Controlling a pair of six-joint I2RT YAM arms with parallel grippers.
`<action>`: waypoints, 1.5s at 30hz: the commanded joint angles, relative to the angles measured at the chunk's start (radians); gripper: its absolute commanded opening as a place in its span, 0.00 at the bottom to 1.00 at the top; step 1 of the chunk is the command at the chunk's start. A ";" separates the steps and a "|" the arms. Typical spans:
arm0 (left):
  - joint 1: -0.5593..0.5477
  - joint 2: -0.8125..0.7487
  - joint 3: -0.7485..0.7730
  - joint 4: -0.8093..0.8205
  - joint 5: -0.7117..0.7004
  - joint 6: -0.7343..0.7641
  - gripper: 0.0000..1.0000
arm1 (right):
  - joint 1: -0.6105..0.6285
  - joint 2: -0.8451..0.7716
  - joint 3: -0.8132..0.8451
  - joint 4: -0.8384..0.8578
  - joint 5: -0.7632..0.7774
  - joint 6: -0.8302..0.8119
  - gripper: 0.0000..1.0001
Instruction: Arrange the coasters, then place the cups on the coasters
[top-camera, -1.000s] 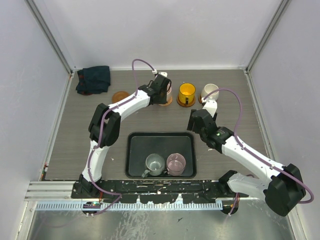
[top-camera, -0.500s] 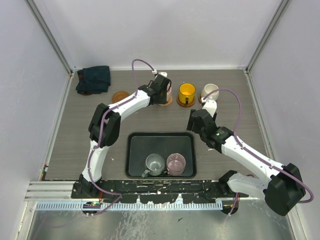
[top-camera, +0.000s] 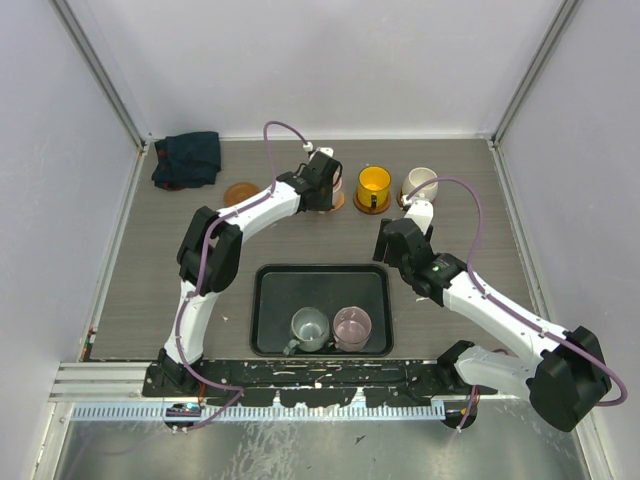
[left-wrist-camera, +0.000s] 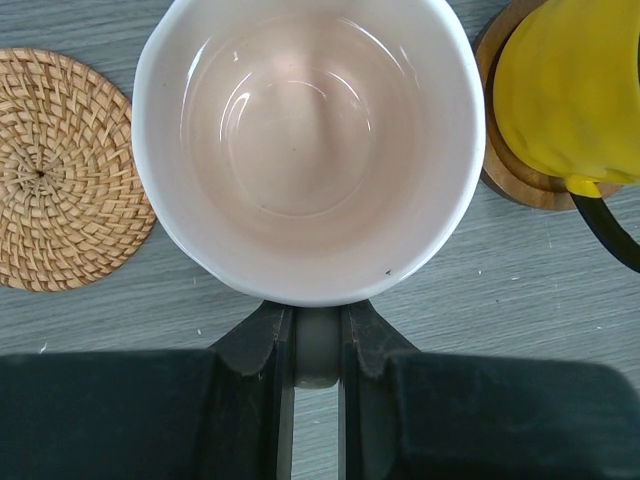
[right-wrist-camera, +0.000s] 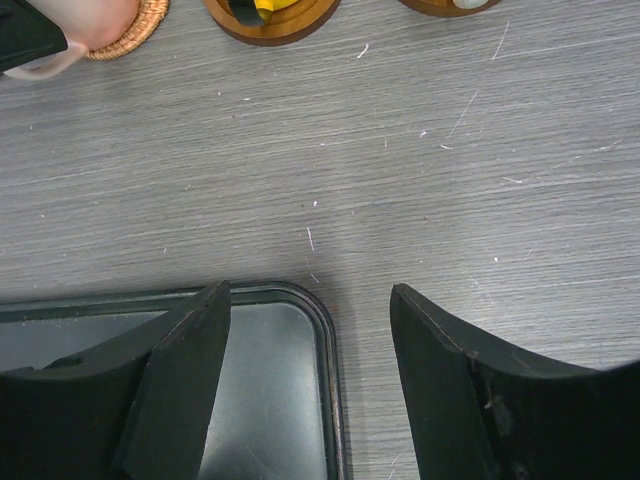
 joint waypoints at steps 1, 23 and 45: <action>0.004 -0.068 0.011 0.098 -0.016 -0.015 0.00 | 0.006 -0.002 -0.001 0.047 0.000 0.016 0.70; 0.001 -0.098 0.019 0.140 -0.034 0.023 0.00 | 0.006 0.017 -0.007 0.059 -0.022 0.022 0.69; 0.001 -0.070 0.130 0.060 -0.049 0.031 0.00 | 0.007 0.028 -0.004 0.065 -0.037 0.031 0.69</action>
